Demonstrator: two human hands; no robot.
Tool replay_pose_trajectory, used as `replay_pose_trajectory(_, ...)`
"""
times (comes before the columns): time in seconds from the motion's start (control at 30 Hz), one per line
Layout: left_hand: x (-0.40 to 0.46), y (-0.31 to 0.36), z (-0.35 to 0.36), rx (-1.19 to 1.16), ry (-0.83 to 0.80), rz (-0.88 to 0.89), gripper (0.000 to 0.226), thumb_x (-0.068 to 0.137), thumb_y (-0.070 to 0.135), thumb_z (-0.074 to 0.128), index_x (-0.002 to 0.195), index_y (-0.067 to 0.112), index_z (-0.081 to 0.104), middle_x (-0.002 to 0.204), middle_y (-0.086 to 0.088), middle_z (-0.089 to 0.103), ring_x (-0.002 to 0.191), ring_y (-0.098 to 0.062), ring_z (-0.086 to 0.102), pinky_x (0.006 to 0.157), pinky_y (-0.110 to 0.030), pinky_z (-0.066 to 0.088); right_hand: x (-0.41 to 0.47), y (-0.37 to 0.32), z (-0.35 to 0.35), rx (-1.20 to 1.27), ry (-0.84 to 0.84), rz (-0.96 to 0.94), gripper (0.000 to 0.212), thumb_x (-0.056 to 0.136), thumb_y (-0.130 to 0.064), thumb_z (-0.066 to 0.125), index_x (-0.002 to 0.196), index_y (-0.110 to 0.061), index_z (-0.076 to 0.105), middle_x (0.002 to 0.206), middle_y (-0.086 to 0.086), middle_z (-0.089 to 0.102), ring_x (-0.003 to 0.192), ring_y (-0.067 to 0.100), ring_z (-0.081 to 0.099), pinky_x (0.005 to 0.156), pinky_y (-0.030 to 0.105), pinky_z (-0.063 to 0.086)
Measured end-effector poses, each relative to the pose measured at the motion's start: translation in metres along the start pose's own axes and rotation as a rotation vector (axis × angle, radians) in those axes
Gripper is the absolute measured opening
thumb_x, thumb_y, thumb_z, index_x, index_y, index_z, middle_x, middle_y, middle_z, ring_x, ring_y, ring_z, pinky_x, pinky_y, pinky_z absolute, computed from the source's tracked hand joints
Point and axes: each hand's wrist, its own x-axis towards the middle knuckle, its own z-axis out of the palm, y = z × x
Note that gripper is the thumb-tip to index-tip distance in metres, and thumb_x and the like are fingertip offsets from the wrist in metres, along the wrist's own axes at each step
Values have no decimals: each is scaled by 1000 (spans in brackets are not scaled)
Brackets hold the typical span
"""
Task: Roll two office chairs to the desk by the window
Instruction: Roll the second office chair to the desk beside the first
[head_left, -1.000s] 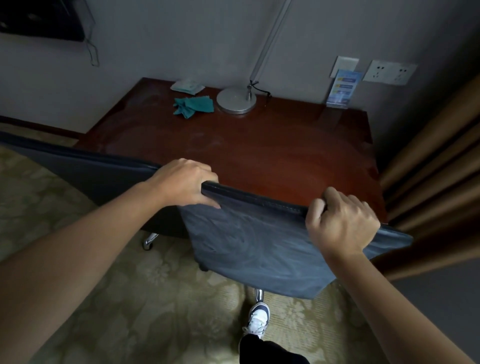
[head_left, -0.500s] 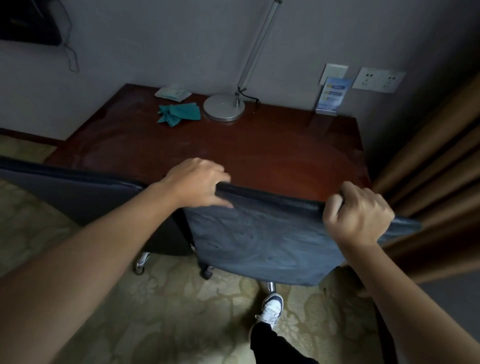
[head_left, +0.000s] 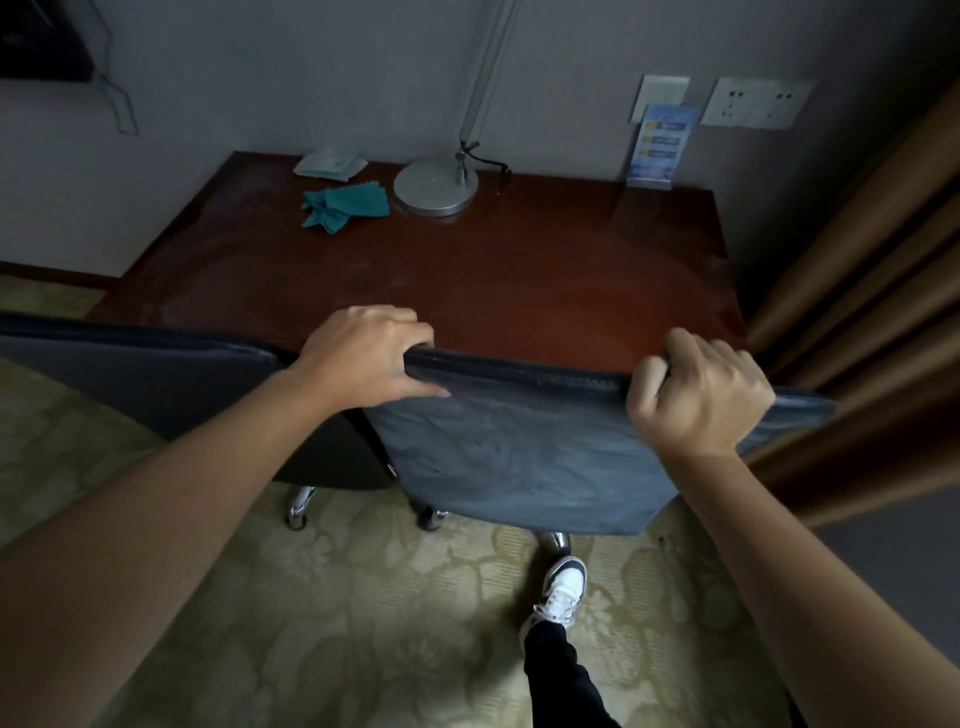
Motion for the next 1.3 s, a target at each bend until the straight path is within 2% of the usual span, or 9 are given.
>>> replay_pose_trajectory(0.2,-7,5,4,5,-41,-25,50,67,72,64,83,26,68,77,10,57,75,-16,59,63,-40,53,-8,1,-9,-21,-62,4,24,69,-11,46,55,-17,28,45,5,36,42,25,30,51,31,17)
replay_pose_trajectory(0.37,-8,9,4,25,-54,-76,46,67,72,66,83,29,66,77,12,54,79,-14,57,61,-34,49,-8,3,-9,7,-57,20,25,68,-11,45,57,-19,25,48,0,29,45,20,22,52,31,13)
replay_pose_trajectory(0.5,-15,23,4,20,-113,-167,48,66,72,69,91,31,64,84,12,52,86,-14,55,63,-30,36,-15,7,-14,8,-111,26,23,70,-11,45,57,-18,28,48,5,36,44,26,31,51,32,17)
replay_pose_trajectory(0.63,-10,25,-6,26,-154,-254,50,68,68,71,100,31,64,90,11,51,94,-18,54,76,-33,35,-1,-1,-17,50,-174,72,21,72,-12,44,56,-16,32,49,7,40,45,28,36,50,33,22)
replay_pose_trajectory(0.77,-21,31,-5,-5,-177,-294,49,72,59,72,111,31,61,105,3,59,105,-23,53,87,-38,34,-8,-8,-28,9,-275,140,20,72,-12,44,53,-10,41,54,11,47,50,33,43,53,36,28)
replay_pose_trajectory(0.97,-52,22,-13,-225,-231,-246,72,83,71,46,145,35,38,140,4,45,133,-20,34,112,-39,18,-14,-50,-44,70,-331,226,16,78,-11,52,74,0,64,84,21,58,81,39,48,70,45,36)
replay_pose_trajectory(1.07,-72,-2,-22,-232,-140,-254,67,87,70,37,144,34,40,141,7,46,135,-16,33,113,-40,16,-7,-108,-44,183,-352,149,15,75,-10,58,83,-5,68,92,19,59,89,39,49,74,44,36)
replay_pose_trajectory(1.2,-100,-70,-43,-54,135,-281,49,94,50,43,132,22,58,132,-3,55,126,-23,46,106,-42,27,5,-199,-26,308,-450,65,23,76,-13,55,94,-7,69,96,15,60,91,36,50,76,44,41)
replay_pose_trajectory(1.3,-121,-136,-59,24,243,-388,40,95,43,46,122,20,64,126,-6,60,119,-27,51,103,-45,29,5,-262,-7,373,-576,58,25,82,-17,57,104,-9,66,102,13,59,96,34,49,81,43,41)
